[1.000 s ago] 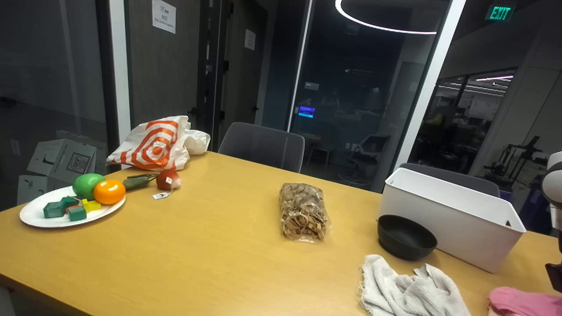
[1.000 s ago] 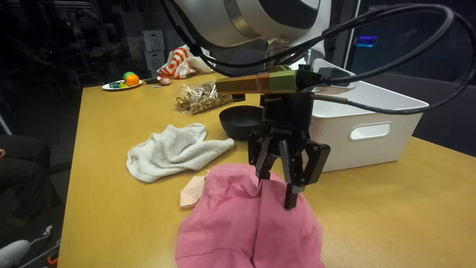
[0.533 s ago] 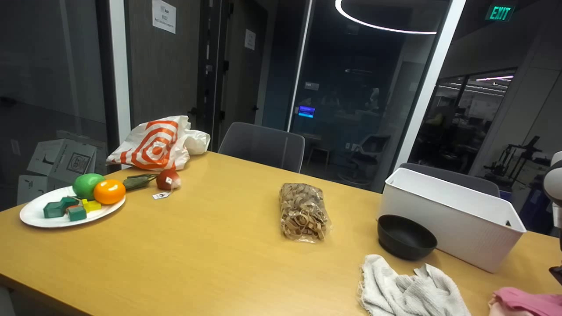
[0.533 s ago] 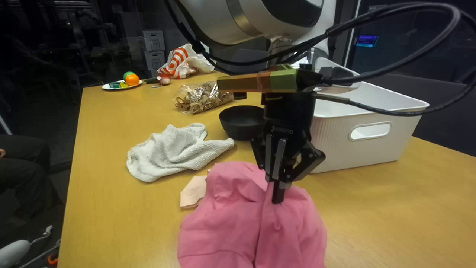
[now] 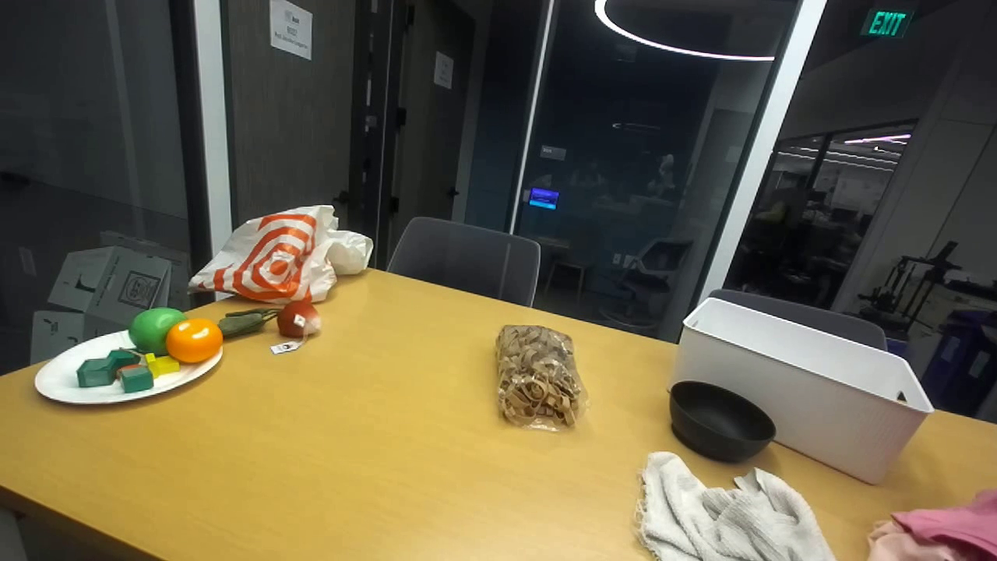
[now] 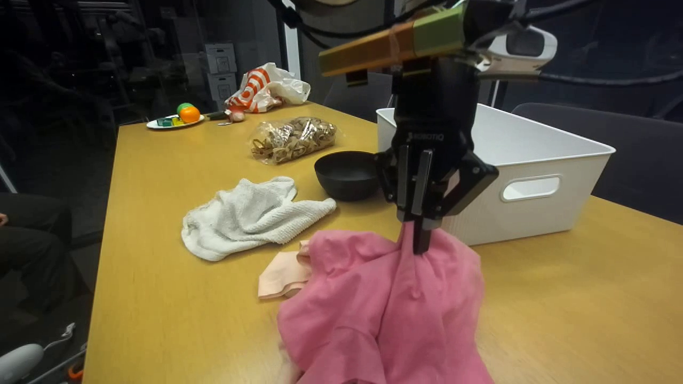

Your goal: Separate the shirts on the table

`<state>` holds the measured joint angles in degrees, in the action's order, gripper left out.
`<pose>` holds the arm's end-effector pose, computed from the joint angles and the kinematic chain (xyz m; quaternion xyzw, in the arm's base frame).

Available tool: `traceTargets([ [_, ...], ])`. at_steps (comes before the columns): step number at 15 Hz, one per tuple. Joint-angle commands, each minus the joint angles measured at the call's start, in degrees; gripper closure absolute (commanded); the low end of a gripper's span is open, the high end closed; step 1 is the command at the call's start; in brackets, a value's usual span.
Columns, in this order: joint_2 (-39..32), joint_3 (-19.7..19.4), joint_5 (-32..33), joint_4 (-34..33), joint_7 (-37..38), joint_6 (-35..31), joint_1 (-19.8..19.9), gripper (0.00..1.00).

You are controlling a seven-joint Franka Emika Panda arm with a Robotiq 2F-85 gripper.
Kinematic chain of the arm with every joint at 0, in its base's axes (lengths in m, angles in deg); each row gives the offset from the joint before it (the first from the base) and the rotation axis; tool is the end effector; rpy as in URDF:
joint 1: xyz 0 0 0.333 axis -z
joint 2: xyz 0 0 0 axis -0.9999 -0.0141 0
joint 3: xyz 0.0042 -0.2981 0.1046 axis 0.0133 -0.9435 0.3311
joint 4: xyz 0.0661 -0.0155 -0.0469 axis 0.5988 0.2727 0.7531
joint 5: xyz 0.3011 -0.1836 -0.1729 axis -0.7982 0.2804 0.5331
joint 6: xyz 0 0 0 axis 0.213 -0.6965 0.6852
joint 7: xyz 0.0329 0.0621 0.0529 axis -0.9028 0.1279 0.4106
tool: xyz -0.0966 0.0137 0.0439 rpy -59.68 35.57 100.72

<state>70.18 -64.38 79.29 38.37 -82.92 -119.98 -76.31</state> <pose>0.4548 -0.2287 0.3827 0.9734 -0.1307 -0.1630 0.0942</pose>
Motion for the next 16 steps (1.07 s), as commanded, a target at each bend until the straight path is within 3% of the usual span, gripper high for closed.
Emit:
traceTargets([
  [1, 4.8, -0.48, -1.41, -1.06, -3.45, 1.56, -0.09, 0.89],
  [7, 11.95, 1.5, 1.01, -0.87, -7.32, -1.48, -2.42, 0.9],
  [16, 21.25, 8.83, 1.55, -0.27, -15.13, -3.36, -11.19, 0.9],
])
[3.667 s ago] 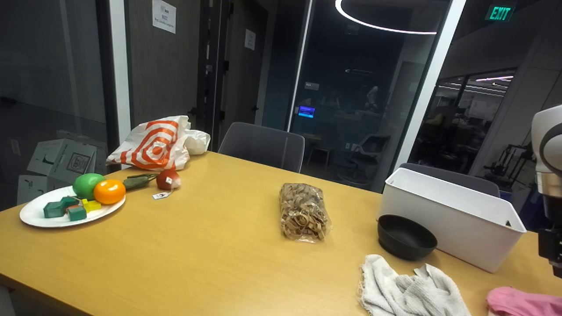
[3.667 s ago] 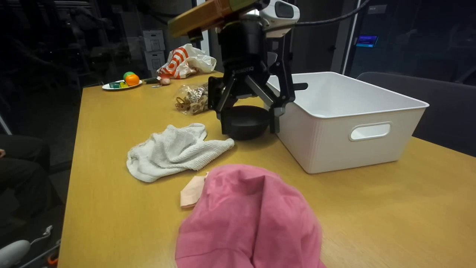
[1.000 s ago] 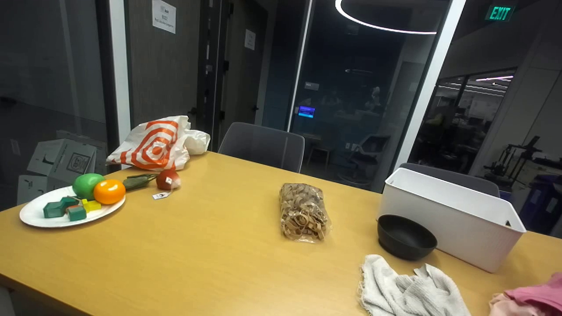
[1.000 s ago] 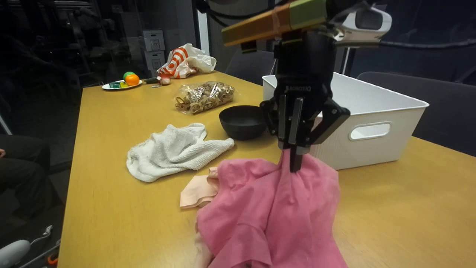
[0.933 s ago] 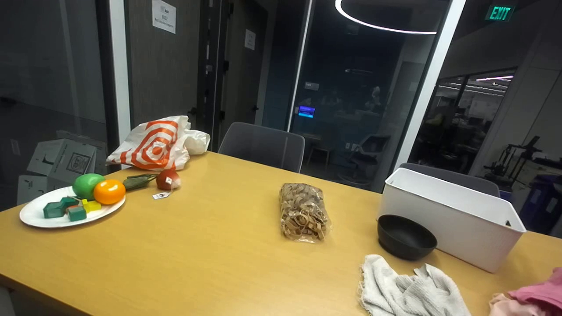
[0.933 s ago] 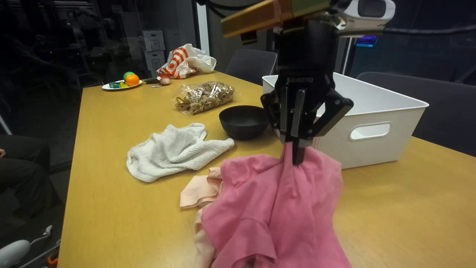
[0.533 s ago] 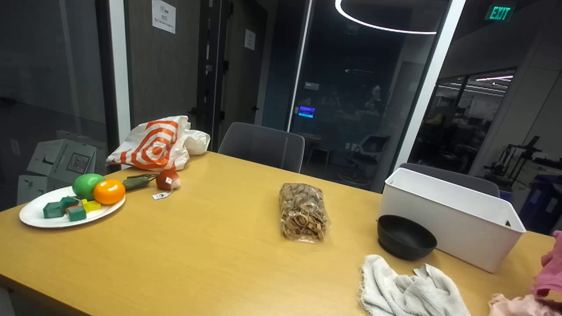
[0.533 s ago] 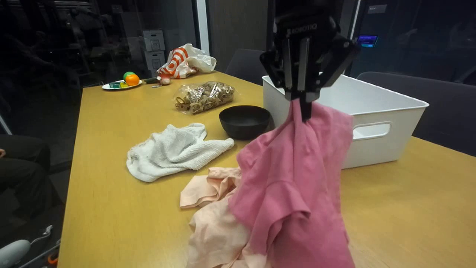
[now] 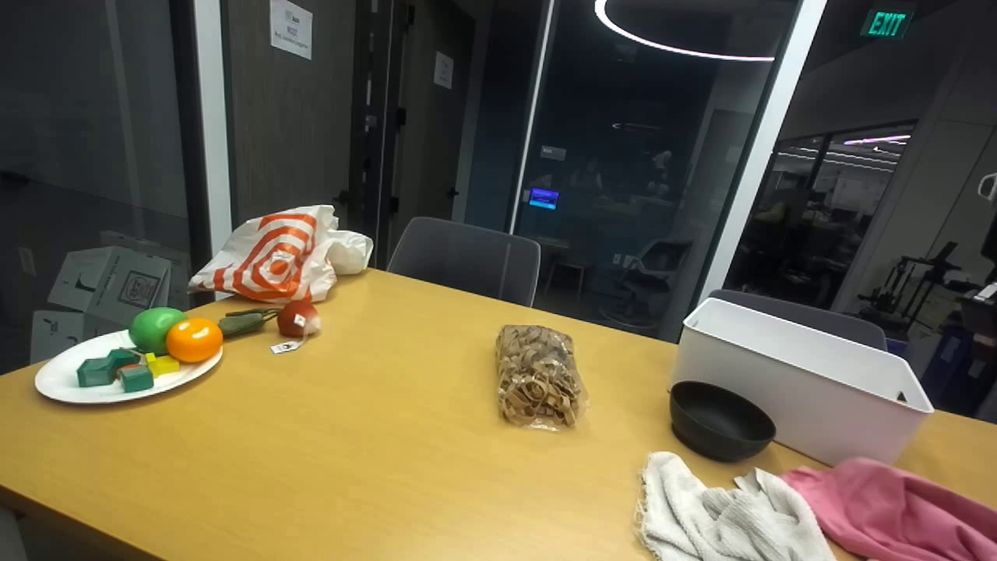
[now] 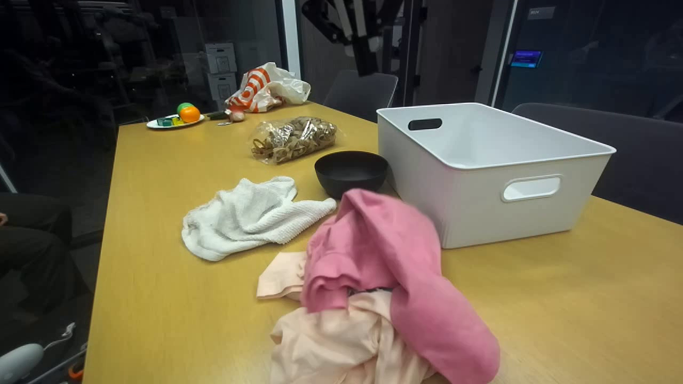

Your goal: Separate the shirts on the table

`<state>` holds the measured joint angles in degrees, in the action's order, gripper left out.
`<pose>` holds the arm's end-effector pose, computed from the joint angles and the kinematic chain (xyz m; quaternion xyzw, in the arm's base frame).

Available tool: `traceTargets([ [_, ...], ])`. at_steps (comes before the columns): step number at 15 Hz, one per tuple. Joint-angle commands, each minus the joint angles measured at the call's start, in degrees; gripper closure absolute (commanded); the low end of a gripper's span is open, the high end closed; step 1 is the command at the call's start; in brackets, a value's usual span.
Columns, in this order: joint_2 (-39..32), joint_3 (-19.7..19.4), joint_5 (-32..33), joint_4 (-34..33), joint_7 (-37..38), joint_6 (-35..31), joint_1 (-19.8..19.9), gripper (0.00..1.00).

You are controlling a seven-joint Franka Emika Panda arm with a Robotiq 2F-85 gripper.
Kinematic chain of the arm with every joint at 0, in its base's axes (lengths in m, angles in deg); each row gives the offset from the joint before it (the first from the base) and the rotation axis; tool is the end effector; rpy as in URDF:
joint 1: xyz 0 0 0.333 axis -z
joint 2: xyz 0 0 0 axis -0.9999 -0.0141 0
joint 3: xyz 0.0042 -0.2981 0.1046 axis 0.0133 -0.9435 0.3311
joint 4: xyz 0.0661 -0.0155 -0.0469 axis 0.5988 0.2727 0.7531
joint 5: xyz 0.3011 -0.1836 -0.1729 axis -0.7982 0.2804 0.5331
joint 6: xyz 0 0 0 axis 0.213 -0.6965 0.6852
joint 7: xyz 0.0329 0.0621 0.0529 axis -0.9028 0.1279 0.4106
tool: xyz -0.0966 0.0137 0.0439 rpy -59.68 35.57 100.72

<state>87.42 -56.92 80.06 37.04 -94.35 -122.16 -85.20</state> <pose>0.4701 -0.0898 0.5452 0.9862 0.0916 0.0166 0.1371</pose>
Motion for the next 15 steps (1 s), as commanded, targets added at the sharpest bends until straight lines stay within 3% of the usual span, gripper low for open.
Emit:
traceTargets([
  [1, 4.59, 2.13, 1.43, 1.35, -4.45, -1.7, -3.19, 0.9],
  [4, 3.9, 3.03, 0.99, 1.13, -5.84, -0.19, -4.94, 0.89],
  [5, 3.18, 3.0, 0.9, 1.14, -6.24, 0.74, -5.17, 0.64],
  [7, 1.09, 2.73, 1.46, 1.89, -5.81, 1.28, -4.92, 0.58],
  [14, -5.02, -0.02, -1.41, 6.61, -9.19, -4.54, -4.33, 0.05],
  [15, -6.1, -0.36, -1.81, 7.18, -9.34, -6.19, -4.11, 0.01],
])
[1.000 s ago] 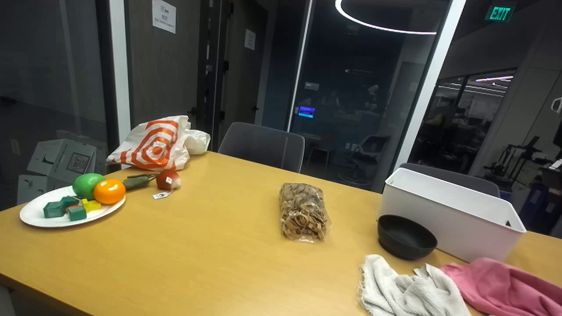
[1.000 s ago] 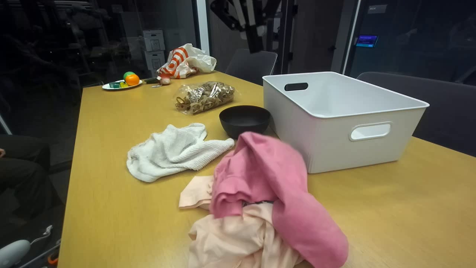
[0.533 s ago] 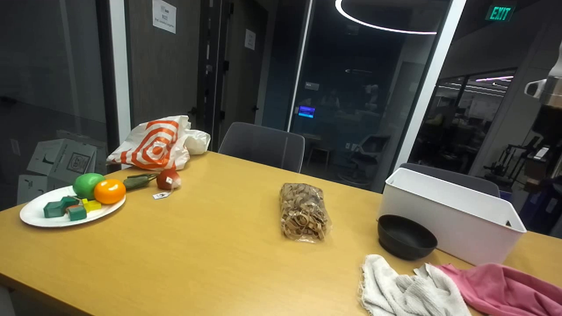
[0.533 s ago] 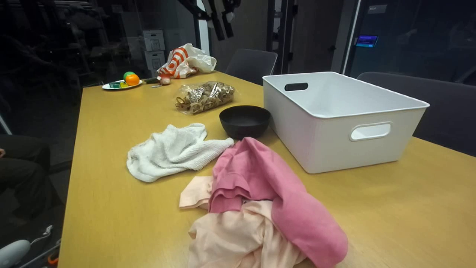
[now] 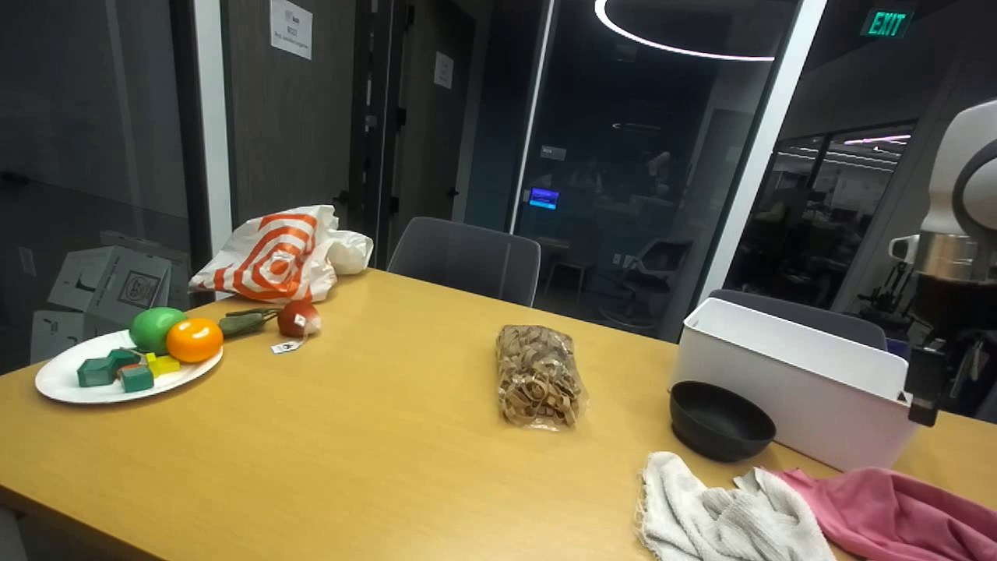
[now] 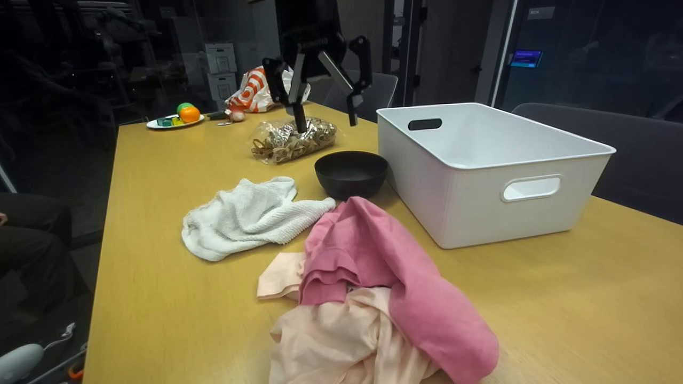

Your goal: Separate the shirts on the table

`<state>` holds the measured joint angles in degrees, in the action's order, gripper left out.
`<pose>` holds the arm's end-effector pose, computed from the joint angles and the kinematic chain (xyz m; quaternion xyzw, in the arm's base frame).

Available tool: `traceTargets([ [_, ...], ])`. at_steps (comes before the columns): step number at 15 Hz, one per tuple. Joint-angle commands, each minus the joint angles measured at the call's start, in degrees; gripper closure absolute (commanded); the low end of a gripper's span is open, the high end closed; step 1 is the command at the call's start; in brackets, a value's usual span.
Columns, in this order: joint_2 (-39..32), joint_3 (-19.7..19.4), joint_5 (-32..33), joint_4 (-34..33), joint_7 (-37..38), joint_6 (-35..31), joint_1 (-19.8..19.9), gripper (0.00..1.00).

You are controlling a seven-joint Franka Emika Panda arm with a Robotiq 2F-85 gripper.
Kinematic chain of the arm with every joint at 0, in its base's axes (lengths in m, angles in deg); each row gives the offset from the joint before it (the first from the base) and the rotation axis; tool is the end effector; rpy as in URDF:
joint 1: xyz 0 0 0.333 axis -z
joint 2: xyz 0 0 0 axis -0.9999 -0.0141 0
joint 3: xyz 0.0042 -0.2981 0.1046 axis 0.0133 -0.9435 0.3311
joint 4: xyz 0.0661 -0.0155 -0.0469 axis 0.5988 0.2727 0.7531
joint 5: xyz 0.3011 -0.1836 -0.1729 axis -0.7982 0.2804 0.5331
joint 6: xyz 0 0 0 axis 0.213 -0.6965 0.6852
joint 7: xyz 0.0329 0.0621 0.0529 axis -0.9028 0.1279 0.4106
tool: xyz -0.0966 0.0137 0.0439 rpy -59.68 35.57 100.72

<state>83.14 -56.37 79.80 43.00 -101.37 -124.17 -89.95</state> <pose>0.4767 -0.0426 0.4628 0.9688 0.2105 -0.0543 0.1193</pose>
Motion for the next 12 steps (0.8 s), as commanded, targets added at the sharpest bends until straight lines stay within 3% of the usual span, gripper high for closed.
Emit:
traceTargets([
  [1, -2.79, -1.12, -1.35, 1.75, -2.45, -5.51, 0.9, 0.0],
  [8, -9.5, -2.0, -2.37, 2.89, -4.67, -9.65, 2.92, 0.01],
  [12, -13.07, -1.61, 0.67, 3.53, -1.68, -15.49, 3.81, 0.0],
])
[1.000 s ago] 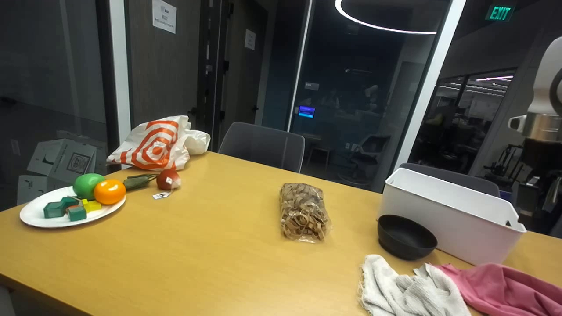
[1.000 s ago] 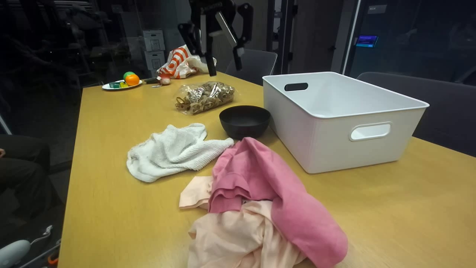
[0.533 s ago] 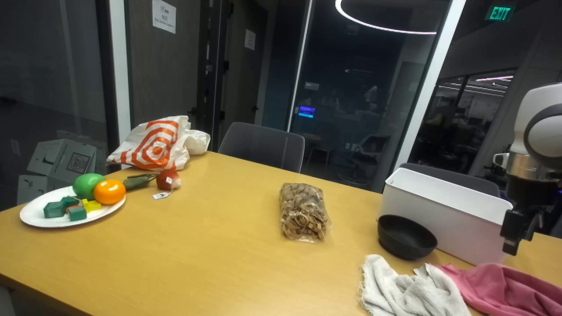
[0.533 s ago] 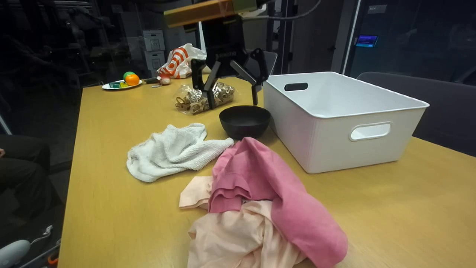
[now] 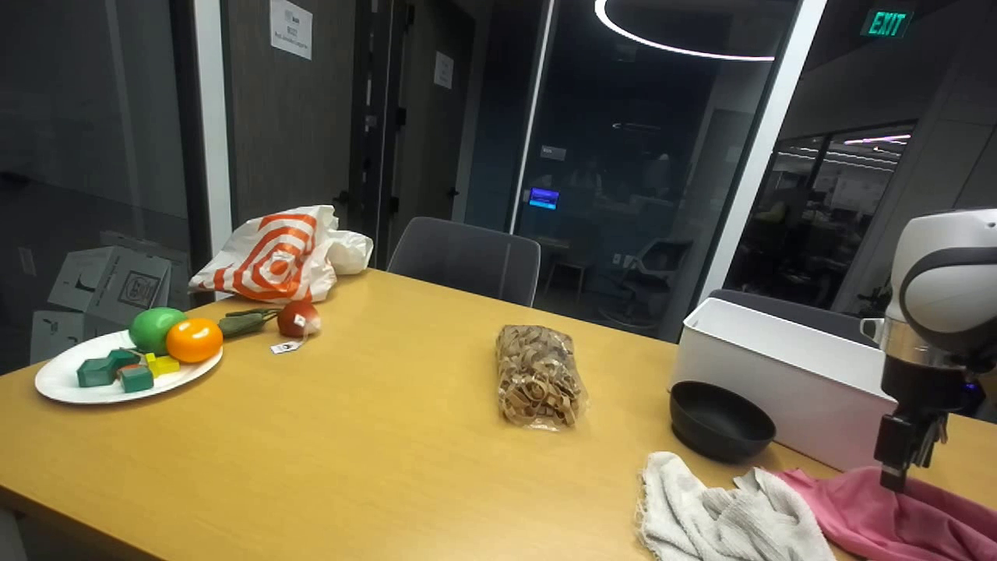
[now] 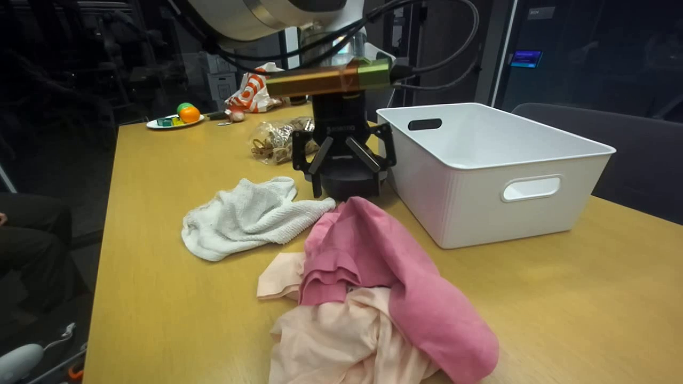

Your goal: Separate the shirts on the table

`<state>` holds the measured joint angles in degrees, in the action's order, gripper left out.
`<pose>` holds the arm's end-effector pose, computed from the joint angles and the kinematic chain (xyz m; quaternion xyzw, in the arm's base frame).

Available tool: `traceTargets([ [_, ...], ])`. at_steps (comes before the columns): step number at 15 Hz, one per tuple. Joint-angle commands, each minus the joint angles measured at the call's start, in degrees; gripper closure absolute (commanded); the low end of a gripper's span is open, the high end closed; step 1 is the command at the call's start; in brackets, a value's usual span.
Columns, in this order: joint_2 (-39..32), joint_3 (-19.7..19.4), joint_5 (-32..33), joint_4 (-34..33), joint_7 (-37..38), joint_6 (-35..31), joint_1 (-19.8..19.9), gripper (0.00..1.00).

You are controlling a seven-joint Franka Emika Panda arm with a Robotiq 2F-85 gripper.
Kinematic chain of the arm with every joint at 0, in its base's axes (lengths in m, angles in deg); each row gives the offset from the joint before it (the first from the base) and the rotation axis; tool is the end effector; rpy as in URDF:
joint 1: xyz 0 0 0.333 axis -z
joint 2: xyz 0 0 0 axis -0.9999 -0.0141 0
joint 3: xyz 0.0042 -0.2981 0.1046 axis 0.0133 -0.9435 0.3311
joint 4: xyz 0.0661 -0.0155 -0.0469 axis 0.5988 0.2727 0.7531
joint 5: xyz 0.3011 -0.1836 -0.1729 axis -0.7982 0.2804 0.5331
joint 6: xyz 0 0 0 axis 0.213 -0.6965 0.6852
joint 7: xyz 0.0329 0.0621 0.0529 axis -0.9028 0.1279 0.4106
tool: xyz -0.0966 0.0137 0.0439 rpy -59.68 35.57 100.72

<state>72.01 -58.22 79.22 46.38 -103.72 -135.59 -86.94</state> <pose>0.4948 -0.0772 0.3559 0.9687 0.2137 -0.0838 0.0941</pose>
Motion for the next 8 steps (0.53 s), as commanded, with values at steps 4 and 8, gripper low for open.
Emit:
traceTargets([
  [4, -5.5, 0.11, 2.32, -0.39, 1.2, -5.44, 1.5, 0.0],
  [8, -7.8, -0.09, 3.02, -0.72, 1.62, -6.05, 2.36, 0.0],
])
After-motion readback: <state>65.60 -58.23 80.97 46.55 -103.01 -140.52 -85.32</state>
